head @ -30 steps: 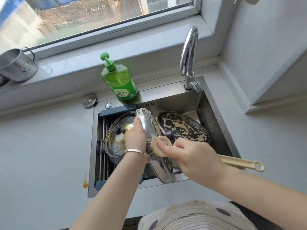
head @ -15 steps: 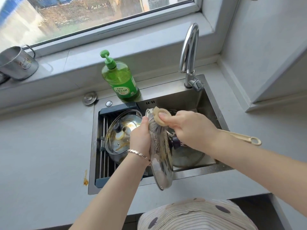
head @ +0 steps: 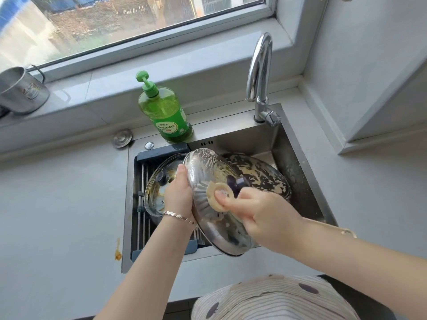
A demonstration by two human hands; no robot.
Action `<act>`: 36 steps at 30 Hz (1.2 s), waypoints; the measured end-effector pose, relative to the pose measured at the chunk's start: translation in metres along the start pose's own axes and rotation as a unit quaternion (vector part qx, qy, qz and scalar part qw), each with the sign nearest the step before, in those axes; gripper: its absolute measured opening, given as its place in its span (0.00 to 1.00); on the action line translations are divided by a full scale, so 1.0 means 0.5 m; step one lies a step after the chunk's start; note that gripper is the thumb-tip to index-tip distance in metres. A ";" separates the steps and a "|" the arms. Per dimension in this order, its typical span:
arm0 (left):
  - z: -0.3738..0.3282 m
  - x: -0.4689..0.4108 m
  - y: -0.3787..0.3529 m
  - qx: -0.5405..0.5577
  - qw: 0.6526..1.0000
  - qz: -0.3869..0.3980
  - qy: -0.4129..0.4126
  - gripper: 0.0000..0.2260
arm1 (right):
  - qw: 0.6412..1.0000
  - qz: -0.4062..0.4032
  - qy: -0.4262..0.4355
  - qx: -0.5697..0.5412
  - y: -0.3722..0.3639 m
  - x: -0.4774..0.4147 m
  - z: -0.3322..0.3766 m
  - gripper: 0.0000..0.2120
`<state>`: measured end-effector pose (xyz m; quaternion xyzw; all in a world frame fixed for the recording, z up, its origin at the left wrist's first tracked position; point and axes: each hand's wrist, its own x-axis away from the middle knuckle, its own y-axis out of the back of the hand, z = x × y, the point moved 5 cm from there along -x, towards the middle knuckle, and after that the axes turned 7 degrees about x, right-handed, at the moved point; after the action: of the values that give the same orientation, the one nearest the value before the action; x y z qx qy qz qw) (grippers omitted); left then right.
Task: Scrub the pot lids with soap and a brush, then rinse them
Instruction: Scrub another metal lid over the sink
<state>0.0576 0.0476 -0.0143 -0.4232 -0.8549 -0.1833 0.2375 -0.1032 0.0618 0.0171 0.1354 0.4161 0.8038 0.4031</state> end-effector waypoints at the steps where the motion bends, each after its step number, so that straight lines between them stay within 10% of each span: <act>1: 0.004 -0.006 0.003 -0.005 1.000 0.000 -0.010 0.30 | 1.000 0.014 -0.002 -0.011 -0.009 0.010 -0.004 0.21; 6: -0.006 0.005 -0.001 -0.032 0.998 -0.024 -0.040 0.23 | 0.980 -0.035 -0.142 -0.136 -0.019 -0.070 -0.095 0.17; 16: -0.031 -0.009 0.012 0.060 0.995 -0.065 -0.037 0.17 | 0.976 -0.028 -0.154 -0.150 -0.030 -0.069 -0.084 0.18; 21: -0.032 -0.042 0.039 0.129 0.988 -0.087 0.003 0.16 | 0.997 -0.006 -0.055 -0.057 -0.025 0.010 -0.024 0.20; 36: -0.071 -0.056 0.035 0.144 0.963 -0.228 -0.011 0.28 | 0.990 -0.038 -0.106 0.080 -0.012 -0.043 -0.023 0.24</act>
<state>0.0957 0.0216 0.0008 -0.1809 -0.9485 -0.1034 0.2387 -0.0927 0.0410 0.0080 0.2360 0.4388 0.7327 0.4635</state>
